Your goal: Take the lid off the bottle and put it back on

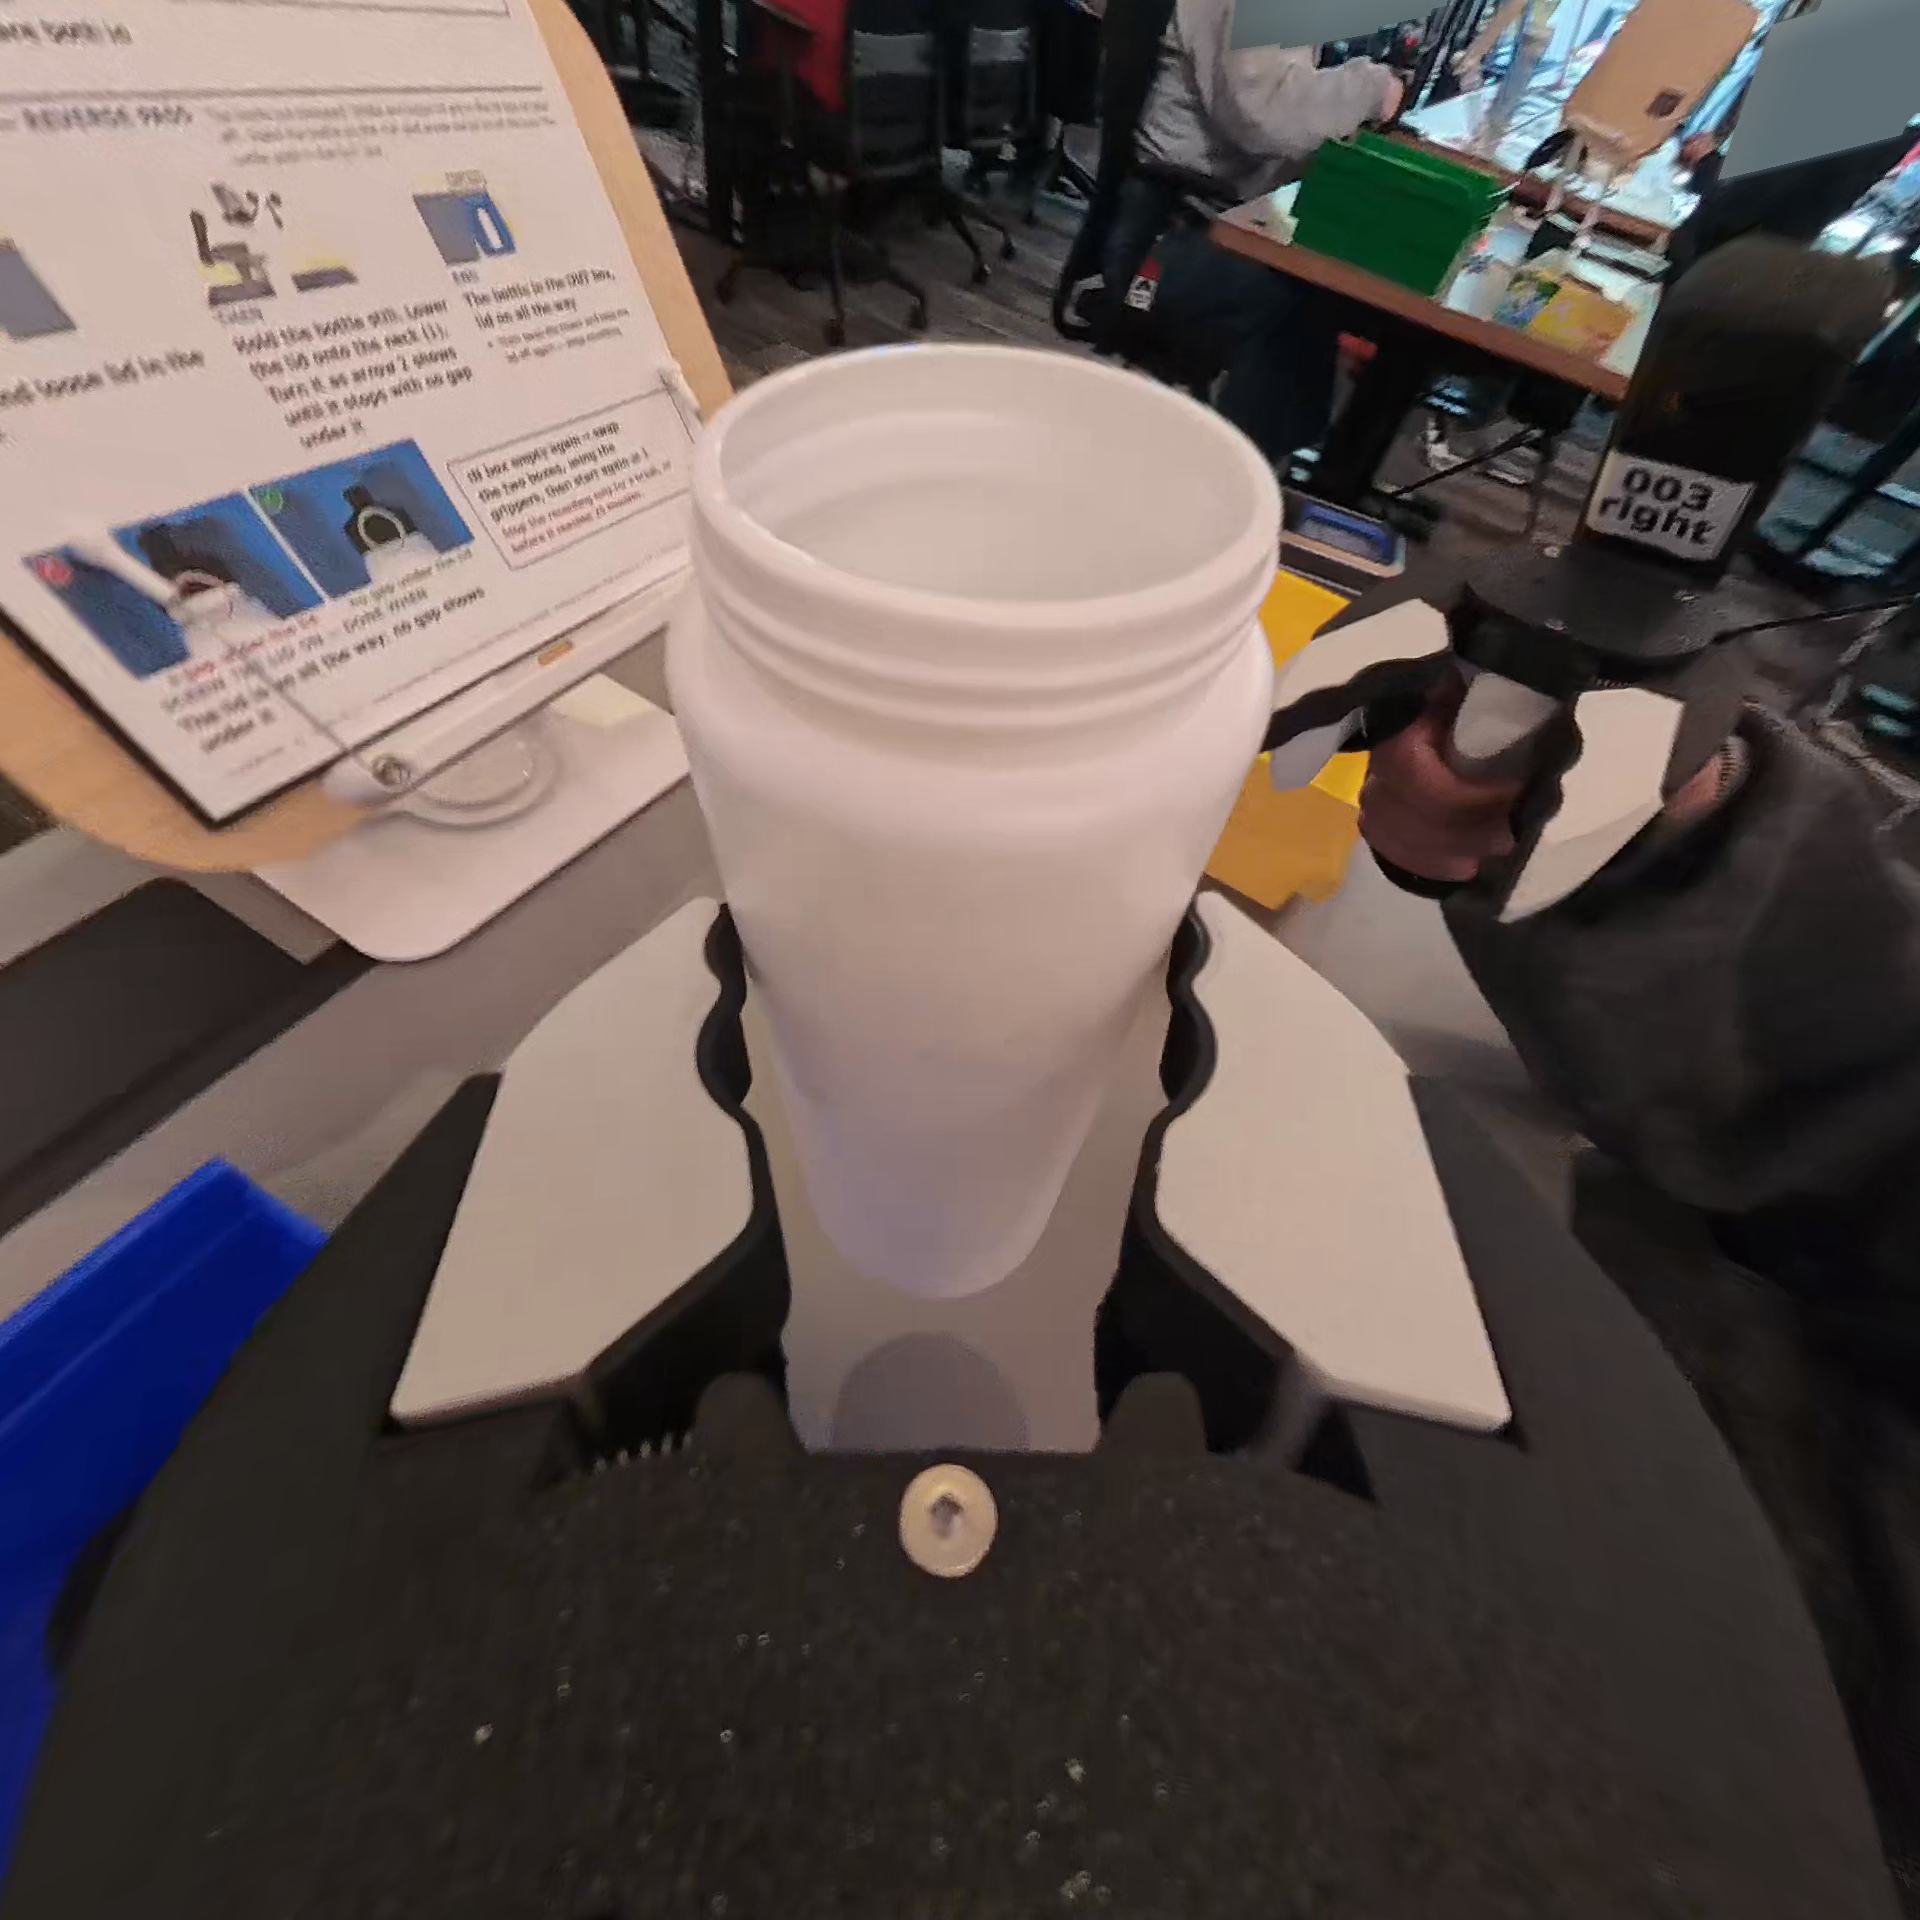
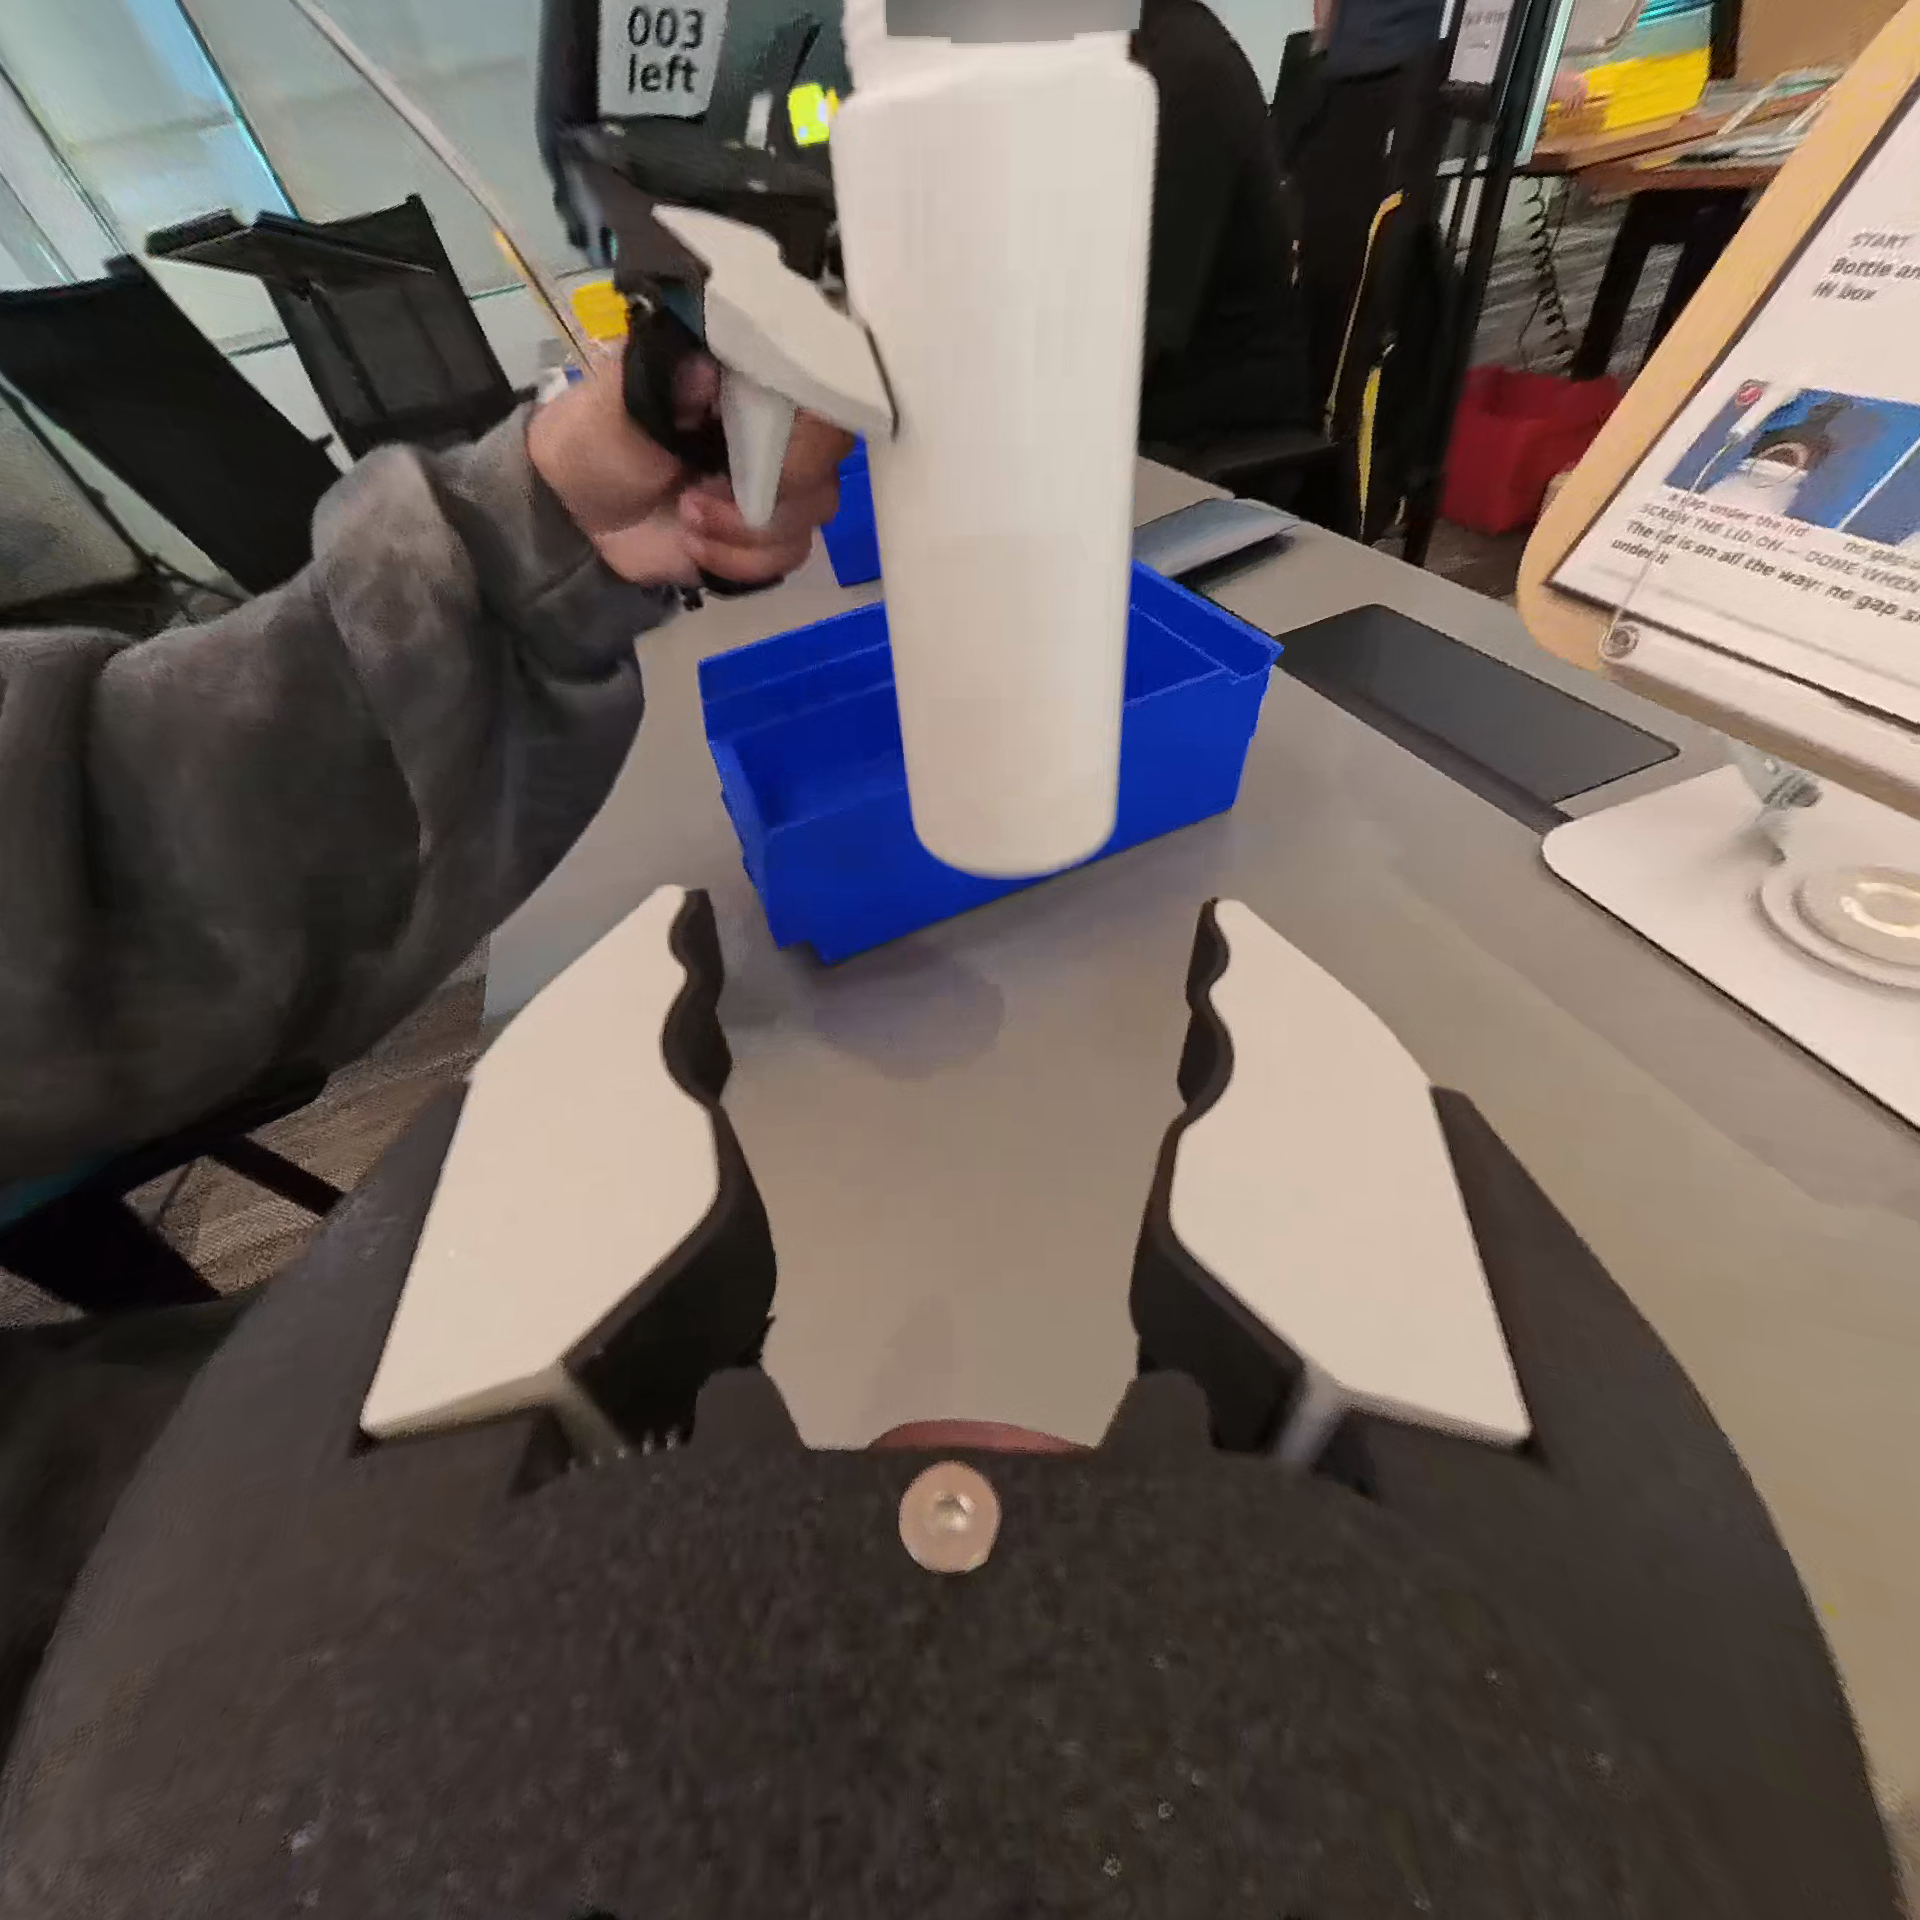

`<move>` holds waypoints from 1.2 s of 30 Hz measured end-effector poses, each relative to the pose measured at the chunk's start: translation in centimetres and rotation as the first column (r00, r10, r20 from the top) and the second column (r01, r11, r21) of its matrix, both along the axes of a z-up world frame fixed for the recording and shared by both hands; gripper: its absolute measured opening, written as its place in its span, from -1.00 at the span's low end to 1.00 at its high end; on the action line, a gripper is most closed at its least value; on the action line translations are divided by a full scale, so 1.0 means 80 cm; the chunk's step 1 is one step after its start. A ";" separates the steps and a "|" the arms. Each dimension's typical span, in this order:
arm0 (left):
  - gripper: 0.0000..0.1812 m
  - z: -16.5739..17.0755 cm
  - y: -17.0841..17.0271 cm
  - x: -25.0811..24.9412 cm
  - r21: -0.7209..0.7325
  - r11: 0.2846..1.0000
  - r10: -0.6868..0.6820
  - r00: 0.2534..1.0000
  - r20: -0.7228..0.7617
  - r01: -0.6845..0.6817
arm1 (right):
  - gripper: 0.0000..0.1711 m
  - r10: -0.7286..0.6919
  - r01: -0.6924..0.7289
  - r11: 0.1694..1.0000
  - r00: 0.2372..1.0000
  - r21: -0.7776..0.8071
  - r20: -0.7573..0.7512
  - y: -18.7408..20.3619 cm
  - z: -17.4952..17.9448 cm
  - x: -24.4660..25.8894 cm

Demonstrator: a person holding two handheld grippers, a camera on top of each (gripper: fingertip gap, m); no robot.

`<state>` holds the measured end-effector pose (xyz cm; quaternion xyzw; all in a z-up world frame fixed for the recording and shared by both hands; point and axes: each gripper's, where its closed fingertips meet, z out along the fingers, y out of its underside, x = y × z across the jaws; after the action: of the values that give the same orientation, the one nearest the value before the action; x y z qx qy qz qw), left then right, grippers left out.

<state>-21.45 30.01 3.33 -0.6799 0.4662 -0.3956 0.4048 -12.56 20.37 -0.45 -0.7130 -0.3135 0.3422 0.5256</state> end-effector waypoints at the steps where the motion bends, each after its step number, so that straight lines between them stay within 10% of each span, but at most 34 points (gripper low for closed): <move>1: -0.14 -0.006 0.000 0.016 0.018 1.000 0.000 1.000 0.001 0.000 | 0.04 -0.007 0.007 1.000 1.000 -0.009 -0.017 0.014 0.000 -0.001; 7: -0.14 -0.067 -0.014 0.095 -0.015 0.995 -0.098 0.995 -0.022 0.098 | 0.22 -0.043 0.023 0.996 0.967 -0.082 -0.250 0.074 0.003 0.001; 26: -0.07 -0.168 -0.014 0.117 0.066 0.995 0.093 0.972 -0.214 -0.081 | 0.02 -0.142 0.142 0.989 0.990 0.036 -0.009 0.136 -0.073 0.008; 36: -0.11 -0.201 -0.192 -0.022 -0.259 0.922 0.295 0.955 -0.012 -0.288 | 0.02 -0.110 0.120 0.985 0.990 0.126 -0.087 0.149 -0.072 0.004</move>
<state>-23.24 14.64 -12.77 -0.7831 0.2991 -0.3972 0.3736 -12.27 32.25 -6.18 -0.6799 -0.2724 0.3180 0.6020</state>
